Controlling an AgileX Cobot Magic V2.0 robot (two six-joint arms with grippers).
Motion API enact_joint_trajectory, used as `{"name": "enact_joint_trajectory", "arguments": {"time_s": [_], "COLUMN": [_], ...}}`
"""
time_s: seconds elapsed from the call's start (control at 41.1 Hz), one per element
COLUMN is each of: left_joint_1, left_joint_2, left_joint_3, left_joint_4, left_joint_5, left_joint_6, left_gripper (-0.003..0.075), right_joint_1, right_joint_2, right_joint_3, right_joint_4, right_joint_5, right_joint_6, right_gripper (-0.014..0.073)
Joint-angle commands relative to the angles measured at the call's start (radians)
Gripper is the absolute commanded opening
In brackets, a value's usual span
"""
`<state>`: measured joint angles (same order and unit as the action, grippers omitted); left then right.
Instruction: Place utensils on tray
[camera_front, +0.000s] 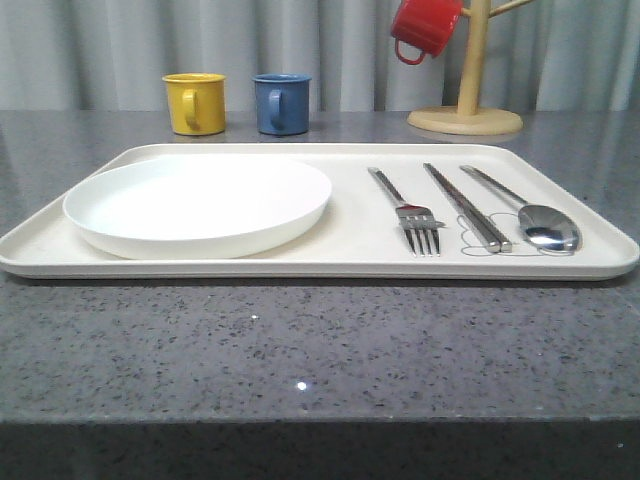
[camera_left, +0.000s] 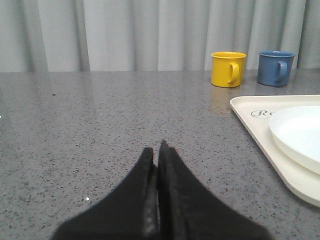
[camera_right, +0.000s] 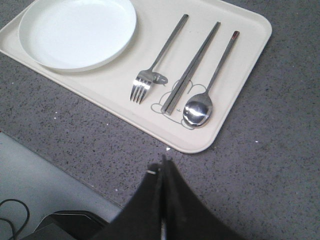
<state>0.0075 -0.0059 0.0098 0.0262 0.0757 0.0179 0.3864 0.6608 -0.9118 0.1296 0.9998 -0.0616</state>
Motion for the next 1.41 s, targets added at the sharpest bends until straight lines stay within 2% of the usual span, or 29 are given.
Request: {"name": "enact_joint_trajectory", "arguments": {"time_s": [0.0, 0.292, 0.438, 1.387], "left_joint_1": [0.001, 0.001, 0.001, 0.001], "left_joint_2": [-0.022, -0.022, -0.022, -0.022], "left_joint_3": [-0.003, -0.003, -0.003, -0.003], "left_joint_4": [0.013, 0.022, -0.035, -0.037], "left_joint_5": [-0.099, -0.136, -0.134, -0.134], "left_joint_6": [0.001, 0.046, 0.083, 0.083], "left_gripper": [-0.0018, -0.0018, -0.0018, -0.0018], "right_joint_1": [0.000, 0.000, 0.000, 0.000], "right_joint_2": [-0.001, -0.001, -0.001, -0.001], "right_joint_3": [-0.024, -0.024, -0.024, -0.024], "right_joint_4": [0.008, 0.008, 0.008, 0.008], "right_joint_5": [-0.063, -0.063, -0.063, -0.063], "right_joint_6": [-0.011, -0.011, -0.011, -0.011], "right_gripper": [-0.0069, -0.0069, -0.0069, -0.0069]}}
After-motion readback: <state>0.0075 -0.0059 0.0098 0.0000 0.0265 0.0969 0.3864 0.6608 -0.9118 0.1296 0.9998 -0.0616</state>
